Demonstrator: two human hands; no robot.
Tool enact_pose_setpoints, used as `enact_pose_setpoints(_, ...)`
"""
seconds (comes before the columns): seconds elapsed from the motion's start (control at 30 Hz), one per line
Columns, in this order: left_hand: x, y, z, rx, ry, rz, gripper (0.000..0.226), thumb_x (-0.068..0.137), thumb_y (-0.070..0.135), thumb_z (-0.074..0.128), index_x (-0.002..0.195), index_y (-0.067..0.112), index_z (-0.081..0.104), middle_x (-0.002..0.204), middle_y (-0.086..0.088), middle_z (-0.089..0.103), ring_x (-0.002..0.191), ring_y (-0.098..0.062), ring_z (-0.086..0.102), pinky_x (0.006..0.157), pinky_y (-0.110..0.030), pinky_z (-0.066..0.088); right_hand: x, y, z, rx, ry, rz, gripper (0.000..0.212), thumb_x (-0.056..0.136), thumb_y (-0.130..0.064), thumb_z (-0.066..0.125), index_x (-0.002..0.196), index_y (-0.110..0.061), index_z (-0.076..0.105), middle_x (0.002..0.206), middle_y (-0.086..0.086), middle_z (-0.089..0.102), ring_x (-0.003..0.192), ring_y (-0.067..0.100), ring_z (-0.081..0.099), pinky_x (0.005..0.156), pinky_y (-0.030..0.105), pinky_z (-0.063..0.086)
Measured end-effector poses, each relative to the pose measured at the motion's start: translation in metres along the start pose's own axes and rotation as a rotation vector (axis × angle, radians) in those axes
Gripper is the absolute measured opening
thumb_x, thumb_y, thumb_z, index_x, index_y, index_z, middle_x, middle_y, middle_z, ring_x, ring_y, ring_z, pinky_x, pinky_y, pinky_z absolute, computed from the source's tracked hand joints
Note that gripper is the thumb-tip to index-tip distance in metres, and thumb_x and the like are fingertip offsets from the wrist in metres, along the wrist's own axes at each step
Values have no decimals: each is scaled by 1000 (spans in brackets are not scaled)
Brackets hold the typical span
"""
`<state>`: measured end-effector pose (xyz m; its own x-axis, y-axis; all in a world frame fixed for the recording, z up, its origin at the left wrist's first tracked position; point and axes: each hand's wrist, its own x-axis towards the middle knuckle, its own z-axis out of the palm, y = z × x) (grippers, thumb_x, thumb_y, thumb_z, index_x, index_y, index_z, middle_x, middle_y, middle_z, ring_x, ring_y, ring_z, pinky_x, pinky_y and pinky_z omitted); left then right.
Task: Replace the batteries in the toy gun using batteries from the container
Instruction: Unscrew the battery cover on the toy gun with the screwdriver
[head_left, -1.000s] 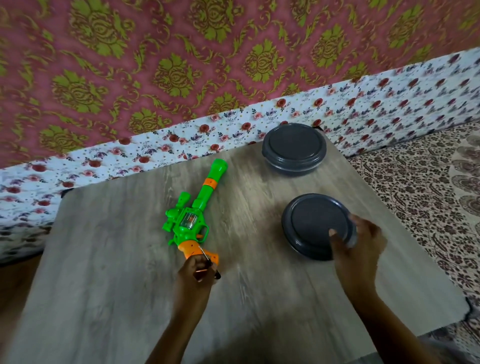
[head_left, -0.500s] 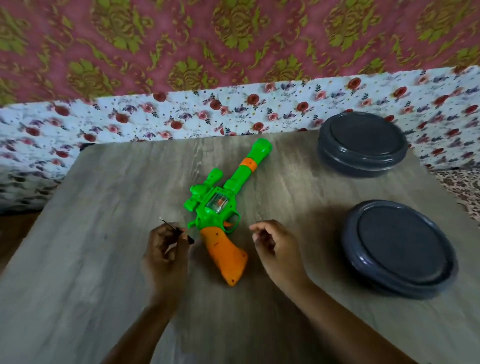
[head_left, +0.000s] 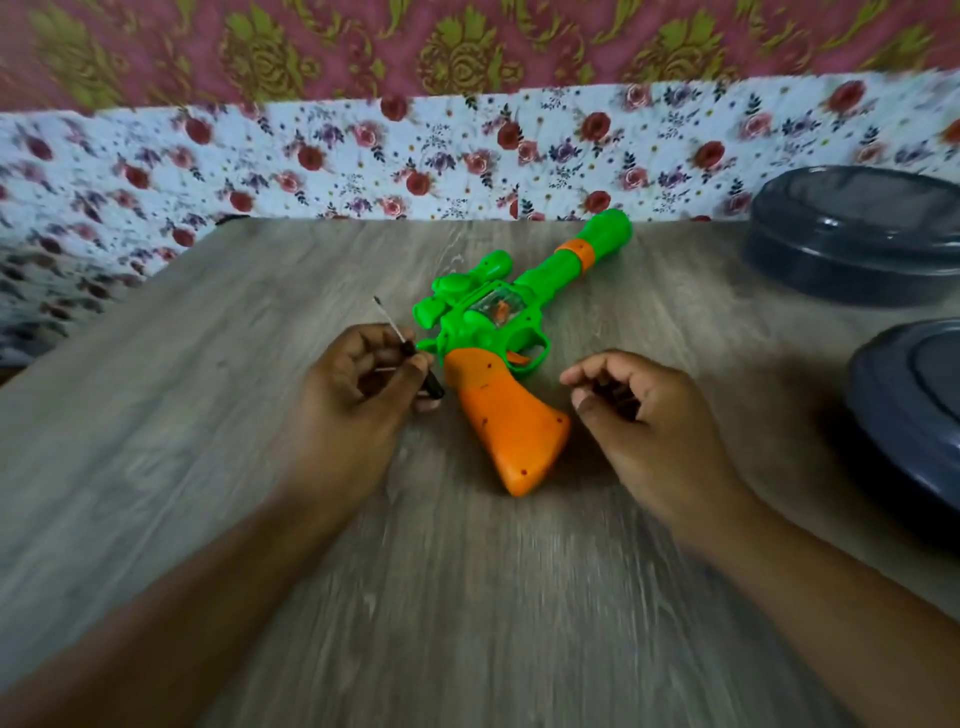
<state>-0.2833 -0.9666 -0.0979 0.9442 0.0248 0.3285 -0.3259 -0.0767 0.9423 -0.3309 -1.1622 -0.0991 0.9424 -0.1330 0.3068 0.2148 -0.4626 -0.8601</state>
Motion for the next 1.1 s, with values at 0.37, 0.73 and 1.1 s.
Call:
enact_pose_setpoints(0.37,-14,16,-2,-24,41,-13,24,83,-7,61,78,15,53,77,-4,64,75,-29,70,73,-43,58,-5,-11,2,-115,102,-46,13,85,-11,58,78,-20,62,66,-13,55,62,2,50,55,6,37)
enact_pose_setpoints(0.73,-5,57,30,-201,-178,40,16,76,-2,71,74,14,68,68,-1,73,70,-16,69,65,-23,57,-6,-20,-3,252,143,63,40,90,-39,48,80,-6,70,70,9,63,61,9,52,61,25,38)
enact_pose_setpoints(1.1,-31,45,48,213,-152,254,24,75,10,76,94,21,65,94,11,70,90,-2,65,78,-19,48,-9,-26,-14,513,-17,227,26,88,-30,56,72,-11,65,45,0,57,39,11,46,42,20,31)
